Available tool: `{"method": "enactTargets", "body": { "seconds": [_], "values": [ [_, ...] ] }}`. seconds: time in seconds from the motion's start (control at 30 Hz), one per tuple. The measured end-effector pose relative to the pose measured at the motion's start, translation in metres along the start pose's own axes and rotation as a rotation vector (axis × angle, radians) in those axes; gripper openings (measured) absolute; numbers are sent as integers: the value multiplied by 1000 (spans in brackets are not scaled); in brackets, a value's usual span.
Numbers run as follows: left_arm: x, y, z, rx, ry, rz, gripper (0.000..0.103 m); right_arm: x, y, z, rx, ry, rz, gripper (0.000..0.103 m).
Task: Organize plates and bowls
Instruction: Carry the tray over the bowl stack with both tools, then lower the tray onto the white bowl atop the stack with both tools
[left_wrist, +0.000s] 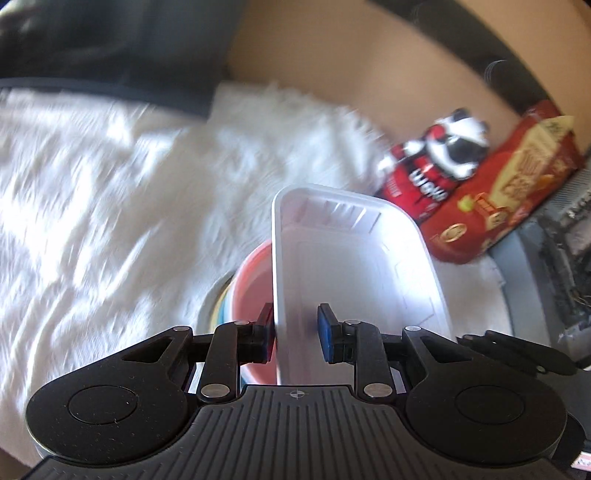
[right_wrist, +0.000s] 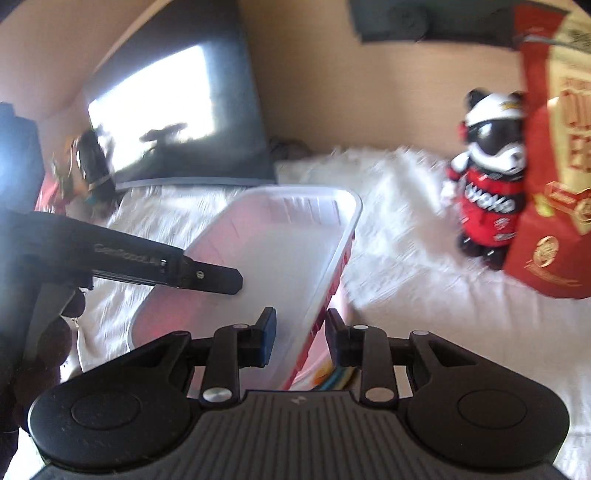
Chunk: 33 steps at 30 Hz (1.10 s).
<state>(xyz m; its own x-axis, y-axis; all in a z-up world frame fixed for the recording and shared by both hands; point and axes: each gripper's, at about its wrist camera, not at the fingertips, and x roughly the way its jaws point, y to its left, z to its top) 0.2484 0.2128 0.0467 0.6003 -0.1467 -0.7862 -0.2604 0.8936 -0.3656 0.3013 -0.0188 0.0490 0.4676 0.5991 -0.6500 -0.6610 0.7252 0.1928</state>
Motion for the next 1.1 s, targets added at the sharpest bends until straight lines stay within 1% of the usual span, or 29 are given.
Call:
{"method": "enactTargets", "body": {
  "seconds": [0.13,0.47,0.63,0.77,0.93,1.1],
  "values": [
    [3,10,0,-36,1,-33,27,18,16,-8,-18,47,-6,29],
    [-8,11,2,-37,-10,-82,26,17,19,-9,-31,39,-21,29],
    [-11,14,4,-60,-17,-89,26,18,18,-8,-39,45,-46,29],
    [-12,13,3,-53,-9,-96,25,16,21,-8,-54,45,-49,29],
    [-17,11,3,-46,-18,-108,25,12,24,-6,-64,39,-56,29],
    [-17,14,1,-54,-7,-98,25,12,25,-4,-75,34,-57,29]
  ]
}}
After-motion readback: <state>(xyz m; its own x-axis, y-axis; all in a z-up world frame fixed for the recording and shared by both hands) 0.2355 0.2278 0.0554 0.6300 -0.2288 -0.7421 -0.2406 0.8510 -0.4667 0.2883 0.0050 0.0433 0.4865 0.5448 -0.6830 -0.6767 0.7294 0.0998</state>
